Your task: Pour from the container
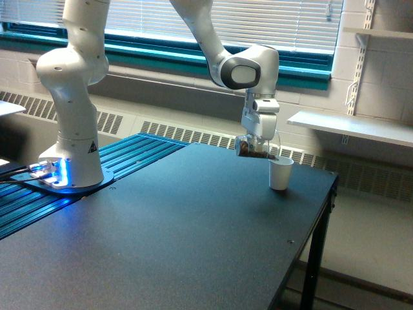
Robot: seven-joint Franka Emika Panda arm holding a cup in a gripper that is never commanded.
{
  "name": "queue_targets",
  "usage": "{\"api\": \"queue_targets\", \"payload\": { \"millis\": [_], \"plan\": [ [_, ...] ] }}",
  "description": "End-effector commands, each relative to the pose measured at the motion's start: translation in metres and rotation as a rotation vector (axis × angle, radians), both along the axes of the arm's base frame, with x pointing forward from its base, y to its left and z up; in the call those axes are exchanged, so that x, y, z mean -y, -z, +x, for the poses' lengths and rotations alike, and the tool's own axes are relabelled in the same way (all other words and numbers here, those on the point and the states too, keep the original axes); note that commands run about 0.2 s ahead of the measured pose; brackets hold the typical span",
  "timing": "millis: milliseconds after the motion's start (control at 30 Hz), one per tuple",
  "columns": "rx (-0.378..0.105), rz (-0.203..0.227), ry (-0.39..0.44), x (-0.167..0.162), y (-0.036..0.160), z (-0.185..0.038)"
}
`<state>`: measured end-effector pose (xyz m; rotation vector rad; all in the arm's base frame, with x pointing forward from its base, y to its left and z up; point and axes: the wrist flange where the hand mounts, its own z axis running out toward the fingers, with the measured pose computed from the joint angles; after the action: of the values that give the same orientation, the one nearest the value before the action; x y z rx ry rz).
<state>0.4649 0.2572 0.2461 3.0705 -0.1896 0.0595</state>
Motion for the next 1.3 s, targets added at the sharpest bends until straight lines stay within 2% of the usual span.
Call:
{"api": "queue_targets", "payload": {
  "millis": [33,433,1300],
  "plan": [
    [-0.003,-0.014,-0.018,-0.001,-0.004,0.006],
    [-0.008,-0.028,-0.032,-0.006,-0.006,0.014],
    [-0.054,-0.066,-0.072,-0.010,-0.008,0.022]
  ]
}}
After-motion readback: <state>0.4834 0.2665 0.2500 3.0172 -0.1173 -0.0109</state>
